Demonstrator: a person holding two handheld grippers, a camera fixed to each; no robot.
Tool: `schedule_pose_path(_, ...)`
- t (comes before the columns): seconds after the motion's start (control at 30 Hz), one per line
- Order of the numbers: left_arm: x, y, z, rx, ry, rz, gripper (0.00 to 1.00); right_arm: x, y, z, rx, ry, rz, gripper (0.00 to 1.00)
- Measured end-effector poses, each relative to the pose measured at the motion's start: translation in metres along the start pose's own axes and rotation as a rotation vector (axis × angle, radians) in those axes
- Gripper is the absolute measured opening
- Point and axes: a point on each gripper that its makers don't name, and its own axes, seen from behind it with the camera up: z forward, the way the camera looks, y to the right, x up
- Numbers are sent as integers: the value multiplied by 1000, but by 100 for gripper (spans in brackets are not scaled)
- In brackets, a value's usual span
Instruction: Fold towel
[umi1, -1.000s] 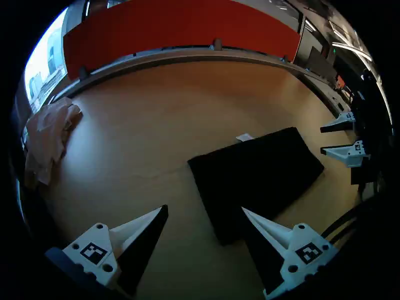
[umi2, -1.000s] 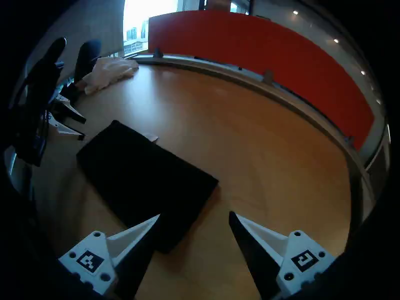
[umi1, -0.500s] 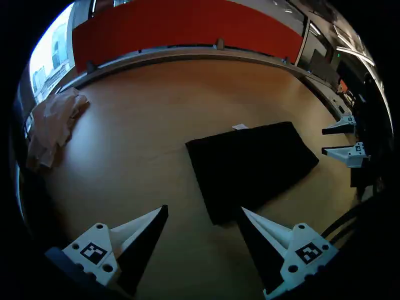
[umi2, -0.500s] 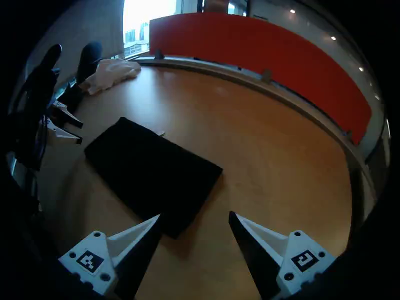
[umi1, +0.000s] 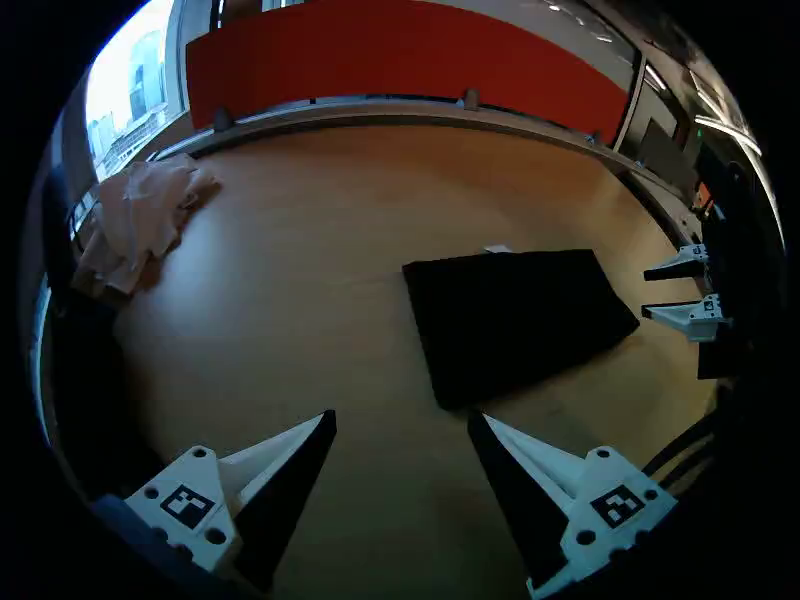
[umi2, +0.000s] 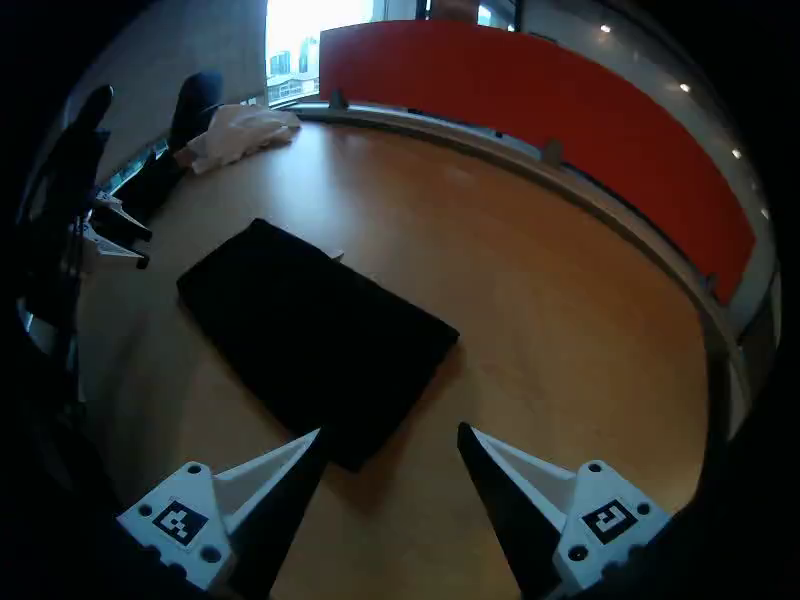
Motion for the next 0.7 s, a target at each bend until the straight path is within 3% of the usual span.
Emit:
schedule_pose_path(0.37, -26, -17, -23, 51, -7, -70, 98, 4, -7, 8, 54, -19, -74, 96)
schedule_pose_path(0.7, -41, -23, -34, 71, -18, -103, 98, -6, -11, 12, 90, -55, -113, 94)
